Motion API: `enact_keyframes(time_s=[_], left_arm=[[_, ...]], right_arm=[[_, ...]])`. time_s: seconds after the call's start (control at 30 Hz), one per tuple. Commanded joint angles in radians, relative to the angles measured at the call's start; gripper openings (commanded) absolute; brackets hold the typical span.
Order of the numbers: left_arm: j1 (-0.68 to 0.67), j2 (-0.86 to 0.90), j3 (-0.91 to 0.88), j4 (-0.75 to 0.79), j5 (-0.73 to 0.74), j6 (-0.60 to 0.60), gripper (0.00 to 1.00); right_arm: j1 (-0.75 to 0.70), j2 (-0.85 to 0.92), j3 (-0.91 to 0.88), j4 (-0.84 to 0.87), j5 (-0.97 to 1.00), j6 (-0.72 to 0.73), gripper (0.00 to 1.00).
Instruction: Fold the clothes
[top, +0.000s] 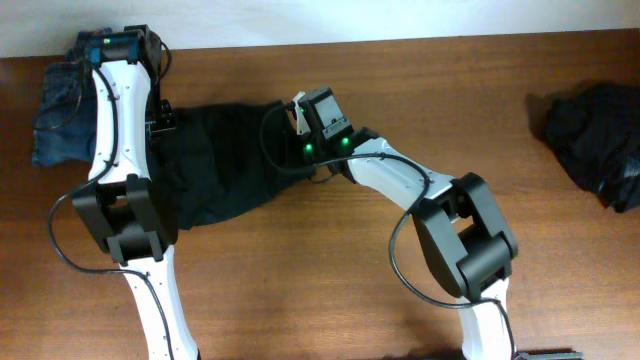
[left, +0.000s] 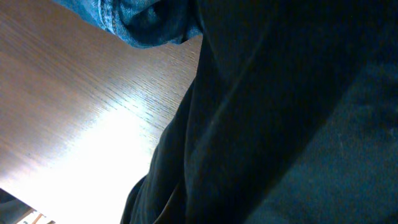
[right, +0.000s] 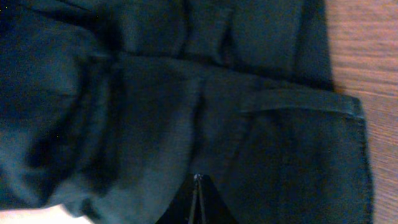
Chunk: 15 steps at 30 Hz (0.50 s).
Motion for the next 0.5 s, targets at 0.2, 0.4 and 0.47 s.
enact_keyframes(time_s=[0.2,0.4,0.47], left_arm=[[0.006,0.003,-0.007,-0.004,-0.006,-0.014,0.01],[0.006,0.003,-0.007,-0.004,-0.006,-0.014,0.01],[0.006,0.003,-0.007,-0.004,-0.006,-0.014,0.01]], right_arm=[[0.003,0.084,0.016,0.003,0.078,-0.002,0.04],[0.003,0.116,0.016,-0.055,0.157,0.047,0.04],[0.001,0.136,0.016,-0.072,0.156,0.069,0.05]])
